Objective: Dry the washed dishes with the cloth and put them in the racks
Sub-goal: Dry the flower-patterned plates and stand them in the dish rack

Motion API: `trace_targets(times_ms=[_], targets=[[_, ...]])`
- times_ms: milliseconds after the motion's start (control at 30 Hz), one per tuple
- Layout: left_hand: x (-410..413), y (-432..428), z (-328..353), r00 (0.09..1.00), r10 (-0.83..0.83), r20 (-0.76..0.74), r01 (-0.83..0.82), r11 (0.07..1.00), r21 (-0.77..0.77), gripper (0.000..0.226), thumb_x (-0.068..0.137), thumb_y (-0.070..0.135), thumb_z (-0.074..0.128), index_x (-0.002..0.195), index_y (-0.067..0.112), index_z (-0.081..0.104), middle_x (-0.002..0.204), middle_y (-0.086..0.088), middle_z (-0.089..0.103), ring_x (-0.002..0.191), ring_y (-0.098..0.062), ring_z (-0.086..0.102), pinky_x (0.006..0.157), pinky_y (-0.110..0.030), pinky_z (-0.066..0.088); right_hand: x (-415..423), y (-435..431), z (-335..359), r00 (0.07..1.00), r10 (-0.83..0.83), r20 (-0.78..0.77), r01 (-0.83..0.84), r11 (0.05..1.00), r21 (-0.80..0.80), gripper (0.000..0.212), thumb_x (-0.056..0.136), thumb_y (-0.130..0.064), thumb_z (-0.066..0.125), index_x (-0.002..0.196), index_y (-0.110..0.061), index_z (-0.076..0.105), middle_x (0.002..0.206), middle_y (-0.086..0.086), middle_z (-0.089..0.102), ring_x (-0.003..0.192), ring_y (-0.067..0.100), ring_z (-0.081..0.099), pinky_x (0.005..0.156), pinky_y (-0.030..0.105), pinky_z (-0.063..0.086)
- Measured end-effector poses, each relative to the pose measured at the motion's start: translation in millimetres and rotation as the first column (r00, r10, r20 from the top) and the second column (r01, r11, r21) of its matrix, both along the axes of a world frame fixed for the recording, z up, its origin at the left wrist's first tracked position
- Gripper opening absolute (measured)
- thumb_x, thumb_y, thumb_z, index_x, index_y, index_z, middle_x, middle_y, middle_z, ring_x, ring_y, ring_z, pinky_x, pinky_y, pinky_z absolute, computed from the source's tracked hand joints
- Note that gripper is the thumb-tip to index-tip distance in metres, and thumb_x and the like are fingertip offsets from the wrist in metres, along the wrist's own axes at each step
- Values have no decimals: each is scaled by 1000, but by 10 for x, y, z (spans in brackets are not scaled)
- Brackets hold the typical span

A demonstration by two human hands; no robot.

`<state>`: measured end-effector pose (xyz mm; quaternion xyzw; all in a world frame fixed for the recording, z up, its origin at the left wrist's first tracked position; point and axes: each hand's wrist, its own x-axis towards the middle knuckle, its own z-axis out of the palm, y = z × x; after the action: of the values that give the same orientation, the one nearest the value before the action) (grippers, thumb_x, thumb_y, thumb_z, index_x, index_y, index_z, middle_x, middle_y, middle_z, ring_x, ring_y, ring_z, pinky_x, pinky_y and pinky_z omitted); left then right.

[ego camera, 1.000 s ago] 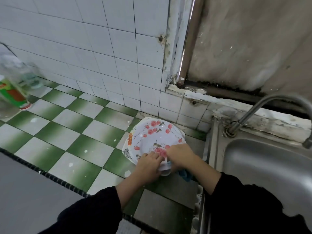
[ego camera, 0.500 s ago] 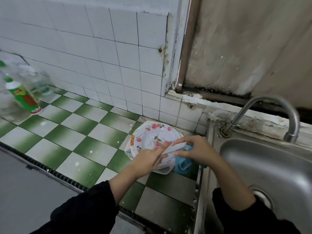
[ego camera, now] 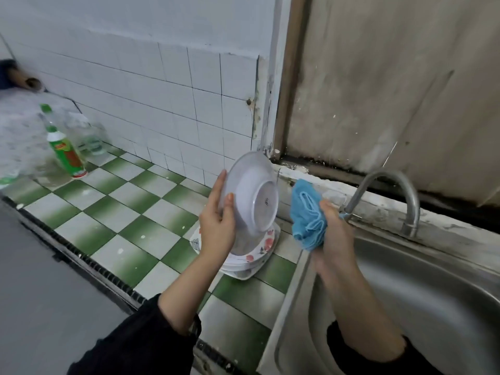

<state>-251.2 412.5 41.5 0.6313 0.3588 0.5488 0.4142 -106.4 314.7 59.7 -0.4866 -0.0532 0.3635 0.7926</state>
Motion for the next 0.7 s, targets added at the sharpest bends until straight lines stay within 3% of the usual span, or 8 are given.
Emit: trace_targets(times_ms=[67,100,200,233,367,433,567,700], targets=[[16,-159,130,1000,-12,-15,12,1000,19,43,99,15,50,135,37,45,101,49,54,77,18,53,73,1,38,-247,-5,130,955,-32,295,14,998,63,27,93,-13,62,121,-17,64,118,5,67,105,13,66,88,29,53],[23,-237,181,999,-29,-23,30,999,33,43,97,19,50,135,39,45,87,47,56,67,12,49,68,-3,39,-392,-16,185,822,-64,566,28,997,71,29,92,-16,63,120,-21,64,119,1,63,108,7,62,93,24,49],[28,-423,359,991,-86,104,84,996,15,45,97,7,49,133,34,50,113,23,66,98,-3,63,90,-20,51,-635,70,230,96,-88,991,144,987,74,36,80,-33,54,111,-24,71,119,1,55,113,17,45,98,27,35],[9,-460,414,982,-97,165,96,995,12,44,97,3,49,131,31,52,126,11,64,113,-6,61,98,-24,49,-581,148,302,27,-86,996,239,968,77,39,76,-37,50,105,-25,72,119,1,56,113,20,41,95,30,30],[-102,-550,626,961,-145,236,137,989,50,38,98,1,51,125,27,55,126,18,59,114,12,54,92,-6,40,-231,402,809,569,-36,822,211,972,-103,30,72,-37,46,90,-21,64,98,0,61,91,17,54,81,31,38],[-149,-531,711,955,-146,260,133,989,65,35,98,0,49,125,22,54,113,30,61,100,17,58,86,-4,42,-347,381,886,449,-24,893,120,992,-34,22,75,-31,49,91,-20,60,92,0,61,83,17,56,77,37,46],[-313,-316,807,912,-108,397,96,994,50,32,84,-2,41,107,-3,63,84,12,71,79,1,64,70,-16,51,-883,300,677,-128,48,991,-223,972,-76,32,70,-28,54,98,-15,64,133,5,56,130,24,49,110,54,31],[-426,-388,916,915,-99,391,68,993,93,37,89,19,43,120,12,61,123,-3,66,120,-11,59,101,-24,45,-858,365,879,123,-39,992,-71,996,48,50,71,-33,50,117,-20,64,135,-5,55,130,13,48,109,55,33]])
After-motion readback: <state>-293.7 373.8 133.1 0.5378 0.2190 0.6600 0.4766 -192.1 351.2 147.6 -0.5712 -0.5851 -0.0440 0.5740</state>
